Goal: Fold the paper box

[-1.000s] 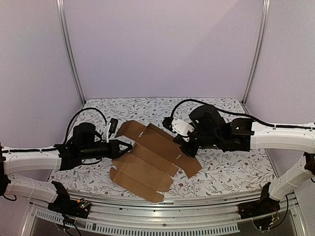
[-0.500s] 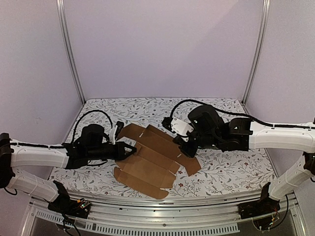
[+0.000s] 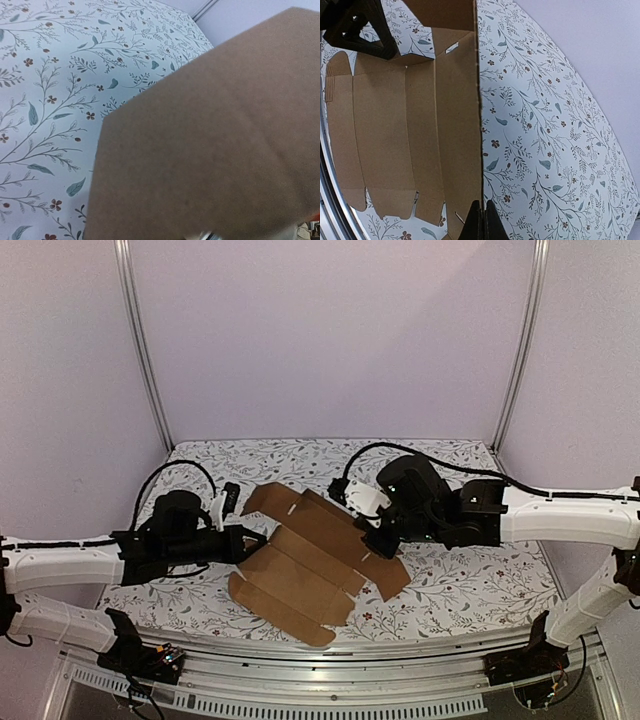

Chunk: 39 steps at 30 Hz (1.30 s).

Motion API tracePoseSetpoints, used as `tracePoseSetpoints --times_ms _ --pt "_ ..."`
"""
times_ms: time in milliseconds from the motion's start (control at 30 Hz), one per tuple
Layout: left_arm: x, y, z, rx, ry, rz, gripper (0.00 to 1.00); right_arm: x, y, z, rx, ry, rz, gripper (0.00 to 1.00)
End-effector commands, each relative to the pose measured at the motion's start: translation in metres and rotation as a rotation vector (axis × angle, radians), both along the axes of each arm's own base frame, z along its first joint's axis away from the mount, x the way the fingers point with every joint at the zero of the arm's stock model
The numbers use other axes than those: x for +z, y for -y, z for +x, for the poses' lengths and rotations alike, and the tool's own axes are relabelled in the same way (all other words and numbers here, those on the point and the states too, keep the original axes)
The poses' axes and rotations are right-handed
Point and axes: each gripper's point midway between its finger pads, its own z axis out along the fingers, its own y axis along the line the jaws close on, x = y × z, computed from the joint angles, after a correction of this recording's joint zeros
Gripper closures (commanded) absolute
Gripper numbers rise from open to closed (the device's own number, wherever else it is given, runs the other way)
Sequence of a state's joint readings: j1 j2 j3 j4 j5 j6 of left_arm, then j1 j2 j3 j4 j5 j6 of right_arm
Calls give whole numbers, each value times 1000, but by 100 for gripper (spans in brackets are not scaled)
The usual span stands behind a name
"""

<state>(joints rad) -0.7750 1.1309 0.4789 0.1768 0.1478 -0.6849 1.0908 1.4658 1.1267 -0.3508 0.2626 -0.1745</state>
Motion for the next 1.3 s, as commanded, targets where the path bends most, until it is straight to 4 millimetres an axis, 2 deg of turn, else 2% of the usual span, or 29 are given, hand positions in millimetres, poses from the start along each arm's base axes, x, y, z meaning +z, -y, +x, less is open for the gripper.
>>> tracePoseSetpoints --times_ms 0,167,500,667,800,1000,1267 --pt "-1 -11 -10 7 -5 47 100 -1 0 9 -22 64 -82 100" --pt "5 -19 -14 18 7 58 100 -6 -3 10 -2 122 -176 100" --pt "20 -50 -27 62 27 127 100 -24 -7 9 77 232 -364 100" --pt "23 -56 -35 67 22 113 100 -34 -7 9 110 302 -473 100" --pt "24 -62 -32 90 36 127 100 -43 -8 8 137 371 -563 100" --pt "18 -56 -26 89 44 127 100 -56 -11 0 180 461 -640 100" --pt "-2 -55 -13 124 43 166 100 -68 -11 -9 171 584 -690 100"
